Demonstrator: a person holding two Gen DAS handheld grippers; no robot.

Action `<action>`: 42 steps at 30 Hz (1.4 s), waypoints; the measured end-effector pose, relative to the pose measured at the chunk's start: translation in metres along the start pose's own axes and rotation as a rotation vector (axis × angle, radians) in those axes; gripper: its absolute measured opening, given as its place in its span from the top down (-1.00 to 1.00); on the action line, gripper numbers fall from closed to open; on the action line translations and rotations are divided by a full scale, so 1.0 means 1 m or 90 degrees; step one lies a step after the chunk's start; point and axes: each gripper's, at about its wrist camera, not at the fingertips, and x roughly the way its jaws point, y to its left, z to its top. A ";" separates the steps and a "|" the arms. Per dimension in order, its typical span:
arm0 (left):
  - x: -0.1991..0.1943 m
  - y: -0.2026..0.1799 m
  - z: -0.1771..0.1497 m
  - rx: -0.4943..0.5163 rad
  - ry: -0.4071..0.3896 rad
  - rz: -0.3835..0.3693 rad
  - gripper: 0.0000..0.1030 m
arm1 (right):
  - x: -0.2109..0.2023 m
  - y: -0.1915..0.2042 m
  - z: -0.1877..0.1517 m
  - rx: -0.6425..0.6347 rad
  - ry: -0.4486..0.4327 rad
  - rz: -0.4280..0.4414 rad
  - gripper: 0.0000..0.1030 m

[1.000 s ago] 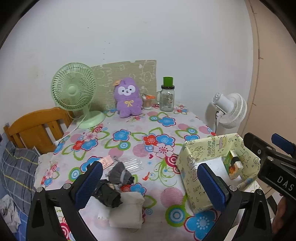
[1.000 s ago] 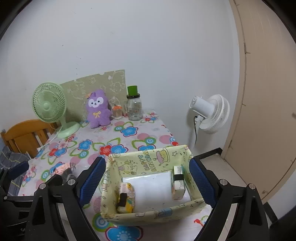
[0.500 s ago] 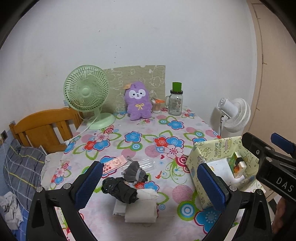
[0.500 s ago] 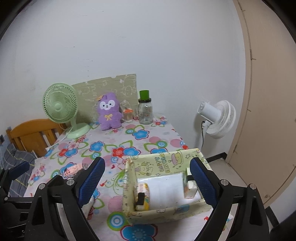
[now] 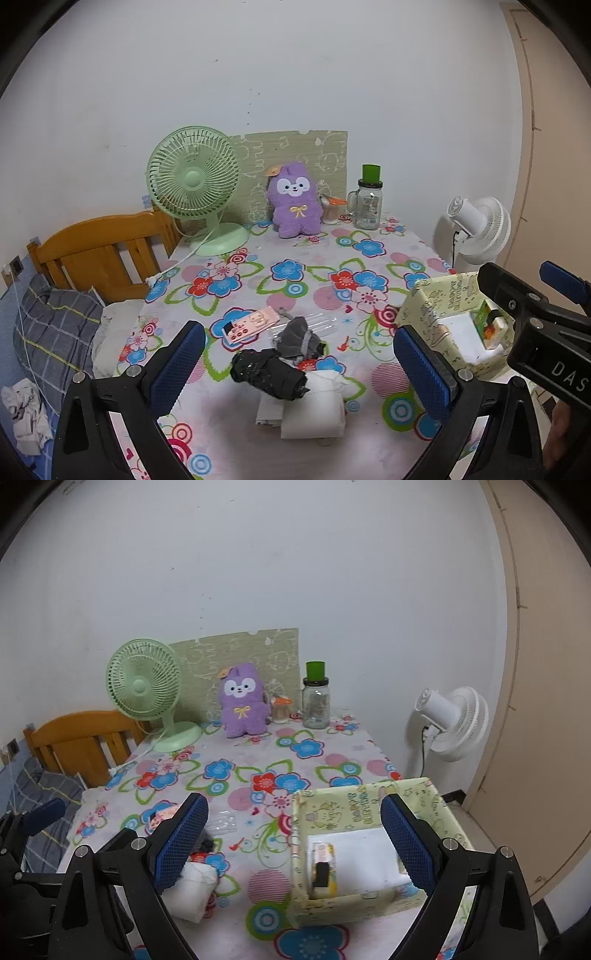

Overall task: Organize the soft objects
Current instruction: 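Lift both tools out of the paper box and back toward the pile, then move both tools down to the black umbrella and gray glove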

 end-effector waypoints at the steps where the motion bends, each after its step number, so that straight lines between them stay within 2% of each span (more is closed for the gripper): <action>1: 0.001 0.003 -0.001 -0.002 0.001 0.000 -0.99 | 0.001 0.002 -0.001 0.001 0.001 0.003 -0.87; 14: 0.020 0.023 -0.014 -0.015 0.029 0.021 -0.99 | 0.019 0.035 -0.011 -0.034 0.010 0.039 -0.87; 42: 0.089 0.050 -0.039 -0.032 0.118 0.016 -0.99 | 0.090 0.082 -0.038 -0.074 0.090 0.078 -0.87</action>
